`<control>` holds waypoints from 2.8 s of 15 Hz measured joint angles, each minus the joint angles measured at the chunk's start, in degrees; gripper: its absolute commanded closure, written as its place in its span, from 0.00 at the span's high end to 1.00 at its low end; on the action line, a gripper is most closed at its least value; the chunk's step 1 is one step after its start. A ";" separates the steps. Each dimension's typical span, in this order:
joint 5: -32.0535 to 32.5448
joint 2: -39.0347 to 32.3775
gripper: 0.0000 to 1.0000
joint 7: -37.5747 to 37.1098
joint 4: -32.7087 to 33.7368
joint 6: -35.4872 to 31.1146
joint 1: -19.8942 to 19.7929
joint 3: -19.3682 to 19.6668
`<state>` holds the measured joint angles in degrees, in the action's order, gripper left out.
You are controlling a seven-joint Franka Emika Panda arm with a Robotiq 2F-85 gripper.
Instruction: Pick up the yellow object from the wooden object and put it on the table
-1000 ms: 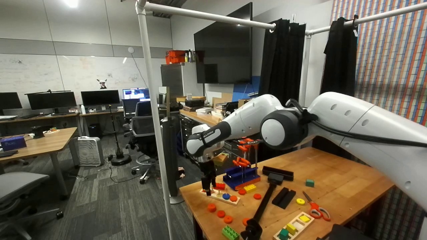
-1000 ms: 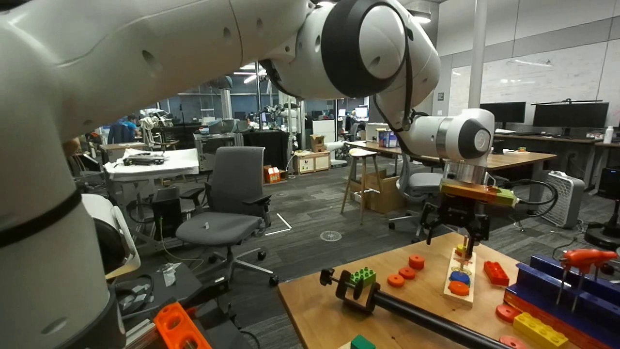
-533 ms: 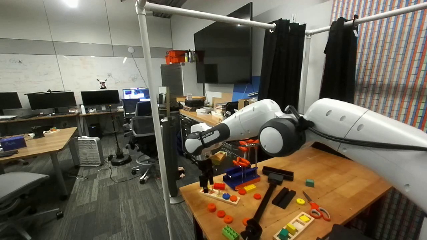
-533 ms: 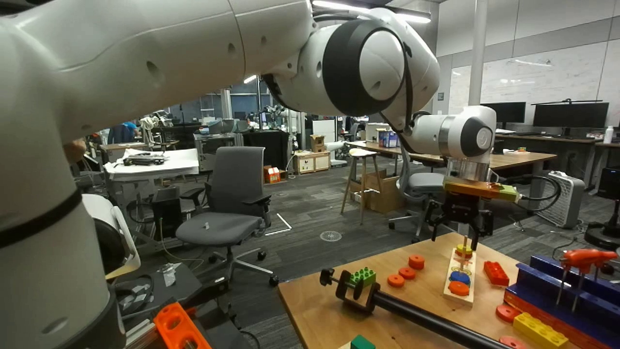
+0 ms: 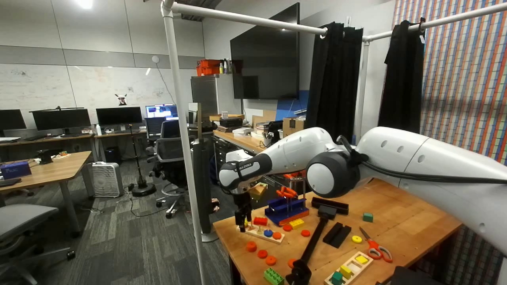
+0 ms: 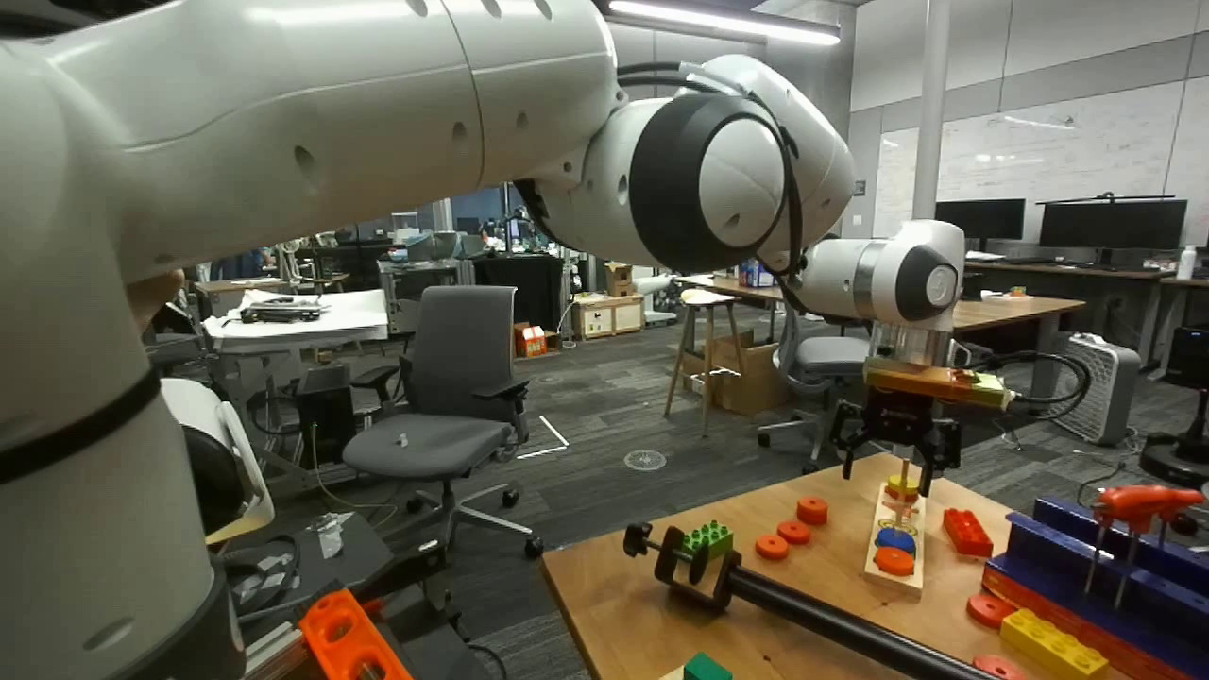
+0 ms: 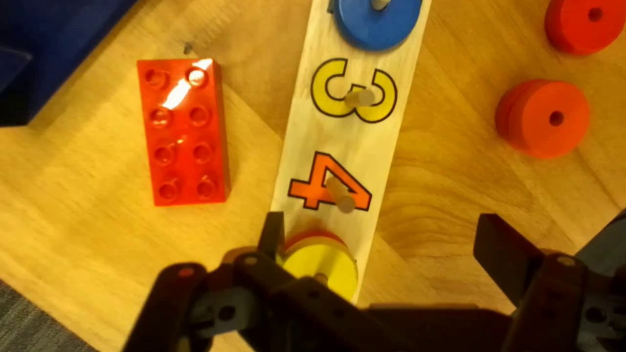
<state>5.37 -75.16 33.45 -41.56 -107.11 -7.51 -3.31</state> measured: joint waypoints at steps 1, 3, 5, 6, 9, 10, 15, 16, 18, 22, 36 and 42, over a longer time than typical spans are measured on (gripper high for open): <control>0.00 -0.46 1.00 0.00 0.72 0.00 0.18 0.00; 0.00 -1.36 1.00 0.00 2.22 0.00 0.58 0.00; 0.00 -2.10 1.00 0.00 3.53 0.00 0.92 0.01; 0.00 -2.49 1.00 0.00 4.23 0.00 1.06 0.01; 0.04 -2.85 1.00 0.00 5.16 -0.01 1.29 0.01; 0.04 -2.85 1.00 0.00 5.31 -0.01 1.31 0.01; 0.06 -2.85 0.58 0.01 5.52 -0.01 1.31 0.01; 0.07 -2.85 0.50 0.01 5.53 -0.01 1.31 0.02; 0.08 -2.85 0.36 0.01 5.53 -0.01 1.31 0.04; 0.08 -2.89 0.24 0.01 5.57 -0.01 1.31 0.07; 0.35 -2.64 0.24 -0.44 8.35 -0.16 2.71 0.34; 0.89 -1.40 0.24 -3.06 9.72 -0.19 4.48 1.48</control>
<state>6.26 -76.56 30.38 -31.84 -107.30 -3.04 -1.83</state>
